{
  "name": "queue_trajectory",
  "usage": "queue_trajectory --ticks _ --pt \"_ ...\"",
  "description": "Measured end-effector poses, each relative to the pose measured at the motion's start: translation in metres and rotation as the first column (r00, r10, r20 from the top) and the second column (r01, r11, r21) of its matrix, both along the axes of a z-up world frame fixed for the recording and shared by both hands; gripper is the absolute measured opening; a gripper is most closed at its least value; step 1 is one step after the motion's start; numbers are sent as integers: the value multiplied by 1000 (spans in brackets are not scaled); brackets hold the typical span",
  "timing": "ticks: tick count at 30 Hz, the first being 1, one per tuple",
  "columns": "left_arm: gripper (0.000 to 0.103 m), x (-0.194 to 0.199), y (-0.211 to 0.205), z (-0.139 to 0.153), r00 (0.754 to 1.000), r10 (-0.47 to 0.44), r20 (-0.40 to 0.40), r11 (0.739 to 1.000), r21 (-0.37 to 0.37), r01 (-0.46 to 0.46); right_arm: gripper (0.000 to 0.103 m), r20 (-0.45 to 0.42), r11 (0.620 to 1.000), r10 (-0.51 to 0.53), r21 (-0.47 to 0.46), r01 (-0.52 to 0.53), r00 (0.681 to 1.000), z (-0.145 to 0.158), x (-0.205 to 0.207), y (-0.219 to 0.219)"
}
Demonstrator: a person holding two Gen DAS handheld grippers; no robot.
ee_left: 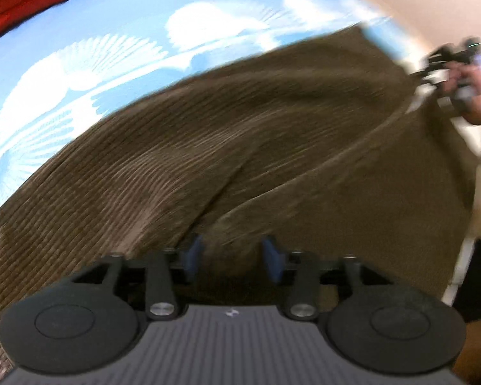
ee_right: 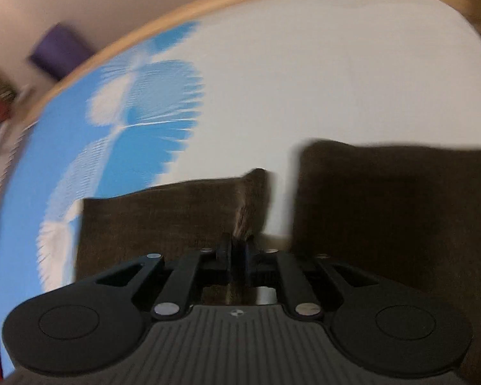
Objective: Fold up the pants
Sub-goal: 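Lay the leg over the pants with the right gripper and release, then grasp the grey waistband with the left gripper and pull it straight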
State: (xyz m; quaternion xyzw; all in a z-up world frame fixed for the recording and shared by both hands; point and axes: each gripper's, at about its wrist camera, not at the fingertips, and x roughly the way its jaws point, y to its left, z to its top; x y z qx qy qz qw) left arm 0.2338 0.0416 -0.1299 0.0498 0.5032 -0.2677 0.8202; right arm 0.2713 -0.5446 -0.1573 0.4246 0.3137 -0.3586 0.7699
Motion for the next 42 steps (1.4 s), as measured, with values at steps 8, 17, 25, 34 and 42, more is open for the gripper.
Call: queue_trajectory --ticks 8,17,25,34,42 --pt "51 15 155 16 818 575 23 817 -76 -572 36 -21 960 19 -280 -24 1000 56 -2 52" --pt "76 8 258 -30 496 868 -27 493 164 -854 40 31 487 872 -167 -857 489 51 53 254" --pt "50 1 254 -51 541 841 -34 539 159 -827 40 -270 109 953 -121 -987 138 -14 54 370" --pt "45 10 239 -38 579 804 133 556 175 -812 36 -217 258 927 -219 -941 305 -23 81 378" --pt "53 -5 245 -19 566 819 92 542 200 -816 37 -64 280 952 -208 -937 298 -16 86 346"
